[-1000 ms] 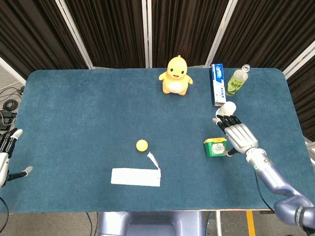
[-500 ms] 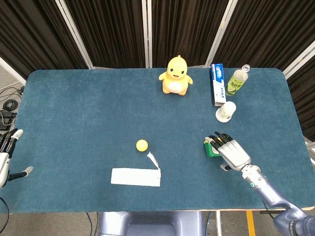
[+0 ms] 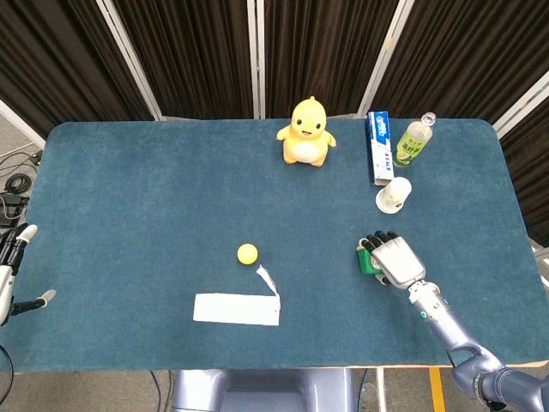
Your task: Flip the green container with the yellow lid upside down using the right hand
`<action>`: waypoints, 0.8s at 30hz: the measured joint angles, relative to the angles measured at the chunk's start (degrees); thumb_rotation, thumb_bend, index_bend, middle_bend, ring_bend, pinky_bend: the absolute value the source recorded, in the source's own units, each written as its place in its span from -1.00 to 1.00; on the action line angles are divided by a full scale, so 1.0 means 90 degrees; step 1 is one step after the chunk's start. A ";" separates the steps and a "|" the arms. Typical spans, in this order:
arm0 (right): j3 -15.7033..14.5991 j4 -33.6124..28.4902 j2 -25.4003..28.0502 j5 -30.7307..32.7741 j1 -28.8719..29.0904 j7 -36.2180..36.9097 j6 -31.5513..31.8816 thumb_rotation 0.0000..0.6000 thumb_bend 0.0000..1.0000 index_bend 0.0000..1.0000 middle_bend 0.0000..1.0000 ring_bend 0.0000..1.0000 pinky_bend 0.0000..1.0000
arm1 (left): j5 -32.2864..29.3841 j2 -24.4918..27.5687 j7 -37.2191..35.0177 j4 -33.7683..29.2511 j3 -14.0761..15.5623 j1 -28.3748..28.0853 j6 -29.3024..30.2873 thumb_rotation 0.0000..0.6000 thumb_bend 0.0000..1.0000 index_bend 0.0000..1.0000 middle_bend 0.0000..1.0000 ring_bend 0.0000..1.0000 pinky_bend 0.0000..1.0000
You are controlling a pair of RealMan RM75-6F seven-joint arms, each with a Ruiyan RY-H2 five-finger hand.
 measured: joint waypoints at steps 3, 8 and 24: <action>0.0029 -0.0138 0.0067 0.0000 0.0000 0.0463 0.0016 1.00 0.02 -0.15 -0.07 -0.33 -0.18 | -0.0014 -0.0006 0.0005 0.0004 -0.0002 -0.0005 -0.0016 1.00 -1.00 -1.00 -1.00 -1.00 -1.00; 0.0103 -0.1027 0.0640 0.0119 0.0098 0.1216 -0.0247 1.00 0.27 -0.12 -0.08 -0.33 -0.18 | 0.0020 -0.0021 0.0052 -0.0010 0.0018 -0.0017 -0.0034 1.00 -1.00 -1.00 -1.00 -1.00 -1.00; 0.0446 -0.3952 0.3436 0.1975 0.1354 0.1426 -0.3708 1.00 0.85 -0.13 -0.07 -0.40 -0.53 | -0.0040 -0.0008 0.0114 -0.0043 0.0028 -0.0048 -0.0130 1.00 -1.00 -1.00 -1.00 -1.00 -1.00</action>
